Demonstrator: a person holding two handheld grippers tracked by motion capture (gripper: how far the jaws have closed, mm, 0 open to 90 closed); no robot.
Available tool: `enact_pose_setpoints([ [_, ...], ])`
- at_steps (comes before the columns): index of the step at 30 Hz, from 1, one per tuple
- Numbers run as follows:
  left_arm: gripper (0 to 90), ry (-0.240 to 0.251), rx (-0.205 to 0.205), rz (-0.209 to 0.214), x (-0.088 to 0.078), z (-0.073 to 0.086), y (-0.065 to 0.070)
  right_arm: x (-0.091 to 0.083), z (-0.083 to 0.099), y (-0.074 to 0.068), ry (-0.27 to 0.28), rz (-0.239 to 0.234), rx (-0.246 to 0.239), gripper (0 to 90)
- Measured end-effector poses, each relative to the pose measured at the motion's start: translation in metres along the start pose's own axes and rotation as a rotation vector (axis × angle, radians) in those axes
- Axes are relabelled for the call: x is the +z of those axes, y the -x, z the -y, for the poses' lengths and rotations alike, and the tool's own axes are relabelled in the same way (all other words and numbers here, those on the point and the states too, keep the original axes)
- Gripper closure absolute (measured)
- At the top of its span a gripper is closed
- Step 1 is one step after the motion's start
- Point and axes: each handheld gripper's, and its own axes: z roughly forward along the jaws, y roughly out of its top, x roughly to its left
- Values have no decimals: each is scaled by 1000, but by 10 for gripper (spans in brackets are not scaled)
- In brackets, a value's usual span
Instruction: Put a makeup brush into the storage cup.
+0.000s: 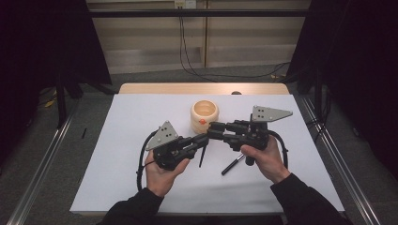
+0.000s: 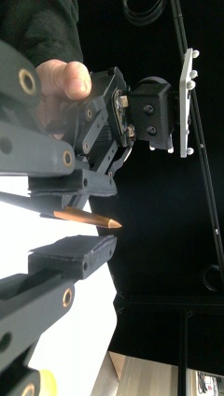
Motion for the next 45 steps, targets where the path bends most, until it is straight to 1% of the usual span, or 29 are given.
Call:
enact_pose_setpoints([
  [1,840,1,0,-11,0,0,1,0,0,1,-4,0,1,703],
  [4,840,-4,-1,-16,1,0,1,2,1,1,-10,-2,9,718],
  [6,840,-2,4,-2,1,0,1,4,2,1,-13,-3,16,736],
  [10,840,-6,8,-5,1,0,1,6,3,2,-13,-17,26,774],
  [13,840,-8,6,-8,1,1,1,6,3,2,-14,-9,35,822],
  [15,840,-9,8,-8,1,1,1,6,4,4,-13,-16,47,843],
  [16,840,-9,10,-3,2,1,1,7,4,4,-13,-19,51,848],
  [18,840,-12,8,-15,2,2,1,7,4,4,-15,-25,50,849],
  [20,840,-12,15,-6,2,2,1,7,4,5,-18,-23,55,851],
  [21,839,-10,16,-13,3,3,1,7,4,5,-17,-25,55,851],
  [23,838,-3,18,5,3,4,-1,7,5,5,-23,-21,55,853],
  [24,838,-7,21,0,3,4,-1,7,5,5,-25,-21,54,853],
  [26,835,0,26,6,3,5,-2,7,5,5,-29,-17,53,854],
  [28,831,6,26,3,3,6,-2,8,5,5,-27,-21,50,854],
  [29,827,10,27,-18,4,6,-1,8,4,5,-26,-20,50,854],
  [30,820,6,27,-1,4,7,-2,7,4,5,-27,-20,48,854],
  [32,786,3,23,0,5,8,-2,7,4,5,-23,-17,48,854],
  [33,775,7,21,-11,6,9,-1,7,4,5,-23,-19,47,854],
  [34,749,-4,22,-11,6,9,-1,7,4,4,-23,-19,42,854],
  [35,728,-1,26,-9,7,9,-1,7,4,4,-25,-17,39,854],
  [36,714,-9,30,-27,6,9,0,7,4,4,-25,-18,38,854],
  [37,688,-1,31,-32,6,9,1,7,4,4,-24,-16,38,854],
  [38,660,-3,31,-12,6,8,0,6,3,4,-24,-15,37,854],
  [39,643,-3,37,-29,6,8,1,6,3,4,-24,-13,34,854],
  [41,580,0,40,-55,6,9,1,6,3,4,-26,-10,30,854],
  [42,550,-9,49,-52,6,8,0,5,3,4,-25,-11,28,855],
  [43,516,2,46,-29,7,9,0,5,3,4,-23,-10,27,855],
  [44,480,1,36,-32,7,9,-1,5,3,4,-24,-10,24,854],
  [45,432,1,39,-41,7,9,-2,5,3,4,-24,-10,23,855],
])
